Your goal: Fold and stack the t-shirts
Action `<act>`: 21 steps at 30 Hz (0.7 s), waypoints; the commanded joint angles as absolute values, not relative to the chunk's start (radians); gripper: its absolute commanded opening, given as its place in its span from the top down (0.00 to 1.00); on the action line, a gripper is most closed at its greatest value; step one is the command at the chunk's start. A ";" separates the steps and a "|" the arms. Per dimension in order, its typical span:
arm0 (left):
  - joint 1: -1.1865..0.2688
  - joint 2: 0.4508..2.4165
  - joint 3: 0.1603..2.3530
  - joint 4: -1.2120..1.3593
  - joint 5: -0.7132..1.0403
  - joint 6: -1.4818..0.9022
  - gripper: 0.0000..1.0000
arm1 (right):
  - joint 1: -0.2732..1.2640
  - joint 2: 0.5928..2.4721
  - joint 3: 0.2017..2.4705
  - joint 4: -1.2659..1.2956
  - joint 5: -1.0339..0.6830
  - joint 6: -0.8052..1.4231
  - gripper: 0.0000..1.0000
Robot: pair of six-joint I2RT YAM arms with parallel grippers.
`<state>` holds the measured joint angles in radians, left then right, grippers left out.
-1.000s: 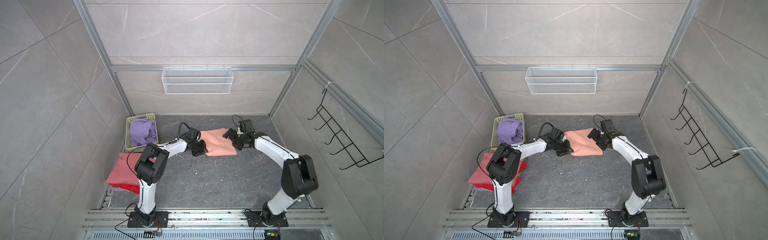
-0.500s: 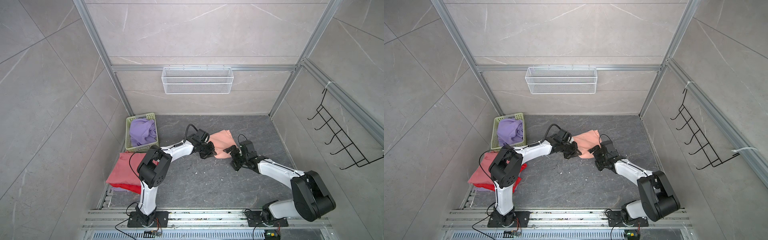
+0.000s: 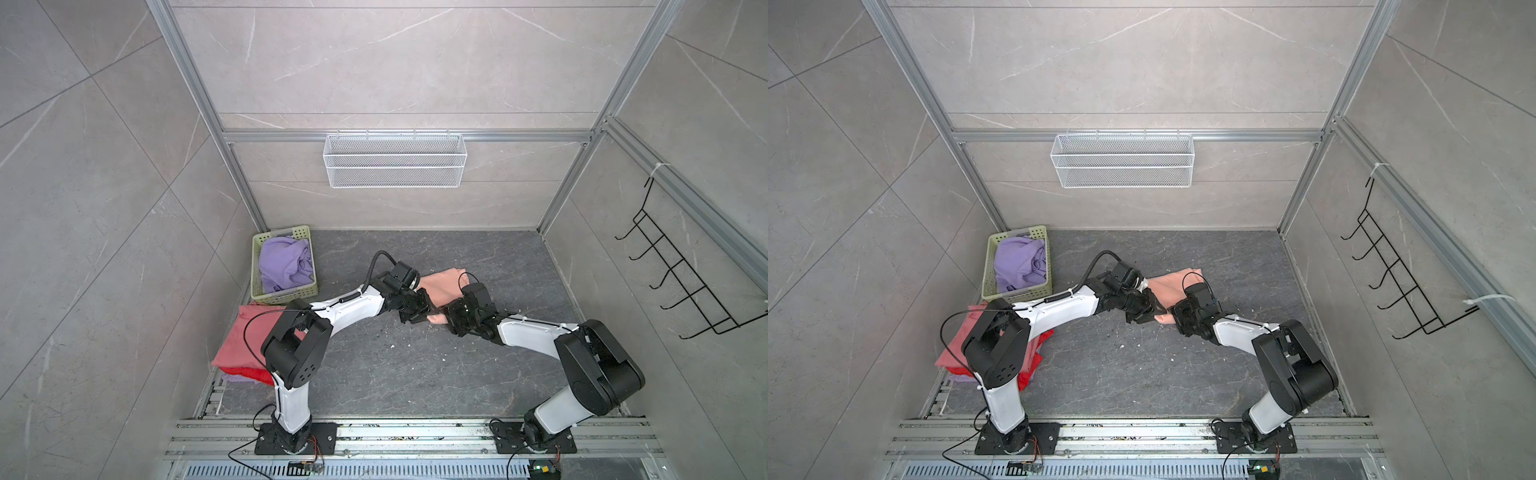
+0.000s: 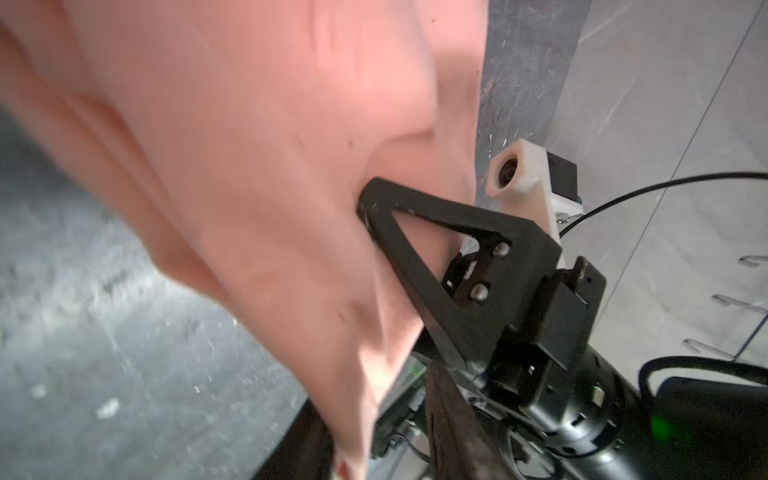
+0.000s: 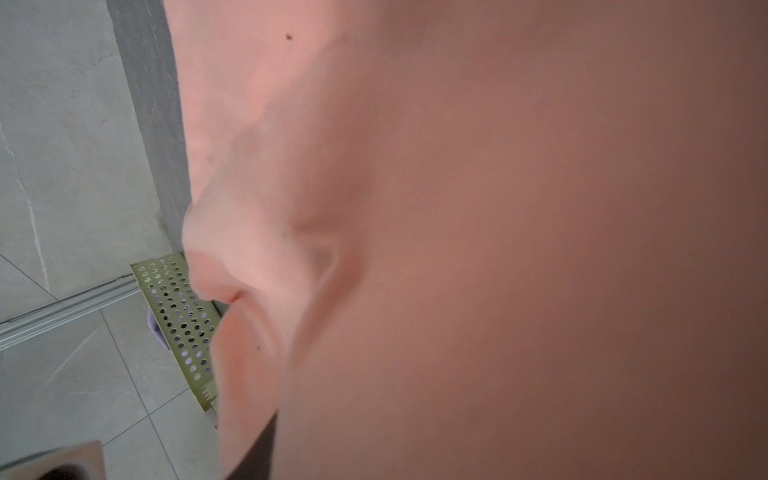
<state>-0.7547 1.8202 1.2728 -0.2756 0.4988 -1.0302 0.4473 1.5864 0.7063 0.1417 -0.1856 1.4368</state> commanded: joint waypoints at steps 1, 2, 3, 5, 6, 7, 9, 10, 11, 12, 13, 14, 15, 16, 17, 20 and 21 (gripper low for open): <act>-0.765 1.673 1.184 -0.337 0.472 -1.009 0.37 | 0.451 1.537 0.726 0.050 -0.130 1.429 0.78; -0.763 1.642 1.156 -0.340 0.454 -1.010 0.32 | 0.452 1.529 0.727 0.044 -0.130 1.423 0.80; -0.764 1.606 1.136 -0.353 0.429 -1.011 0.26 | 0.452 1.522 0.731 0.031 -0.135 1.414 0.81; -0.762 1.561 1.107 -0.374 0.382 -1.017 0.14 | 0.453 1.508 0.739 0.002 -0.144 1.399 0.85; -0.759 1.546 1.088 -0.372 0.368 -1.031 0.07 | 0.453 1.498 0.738 -0.004 -0.146 1.394 0.86; -0.756 1.538 1.069 -0.358 0.359 -1.049 0.01 | 0.452 1.488 0.737 -0.014 -0.146 1.387 0.86; -0.743 1.544 1.031 -0.296 0.375 -1.102 0.01 | 0.453 1.463 0.742 -0.043 -0.150 1.371 0.87; -0.734 1.557 1.018 -0.252 0.382 -1.132 0.00 | 0.452 1.451 0.745 -0.060 -0.154 1.360 0.87; -0.726 1.573 1.008 -0.209 0.387 -1.164 0.00 | 0.453 1.440 0.748 -0.076 -0.157 1.350 0.87; -0.720 1.589 1.003 -0.166 0.392 -1.191 0.00 | 0.452 1.432 0.750 -0.085 -0.162 1.344 0.87; -0.715 1.612 1.007 -0.117 0.397 -1.217 0.00 | 0.453 1.422 0.749 -0.088 -0.170 1.342 0.87; -0.712 1.641 1.018 -0.088 0.408 -1.239 0.00 | 0.453 1.413 0.746 -0.087 -0.176 1.339 0.87; -0.708 1.676 1.032 -0.069 0.424 -1.254 0.00 | 0.453 1.406 0.743 -0.087 -0.182 1.341 0.87; -0.708 1.703 1.044 -0.053 0.434 -1.272 0.00 | 0.453 1.401 0.742 -0.086 -0.184 1.340 0.87; -0.708 1.734 1.052 -0.019 0.444 -1.303 0.00 | 0.452 1.396 0.742 -0.088 -0.187 1.340 0.87; -0.708 1.800 1.045 0.131 0.463 -1.412 0.01 | 0.453 1.394 0.742 -0.087 -0.194 1.339 0.87; -0.707 1.815 1.046 0.166 0.464 -1.437 0.00 | 0.453 1.394 0.742 -0.085 -0.197 1.341 0.87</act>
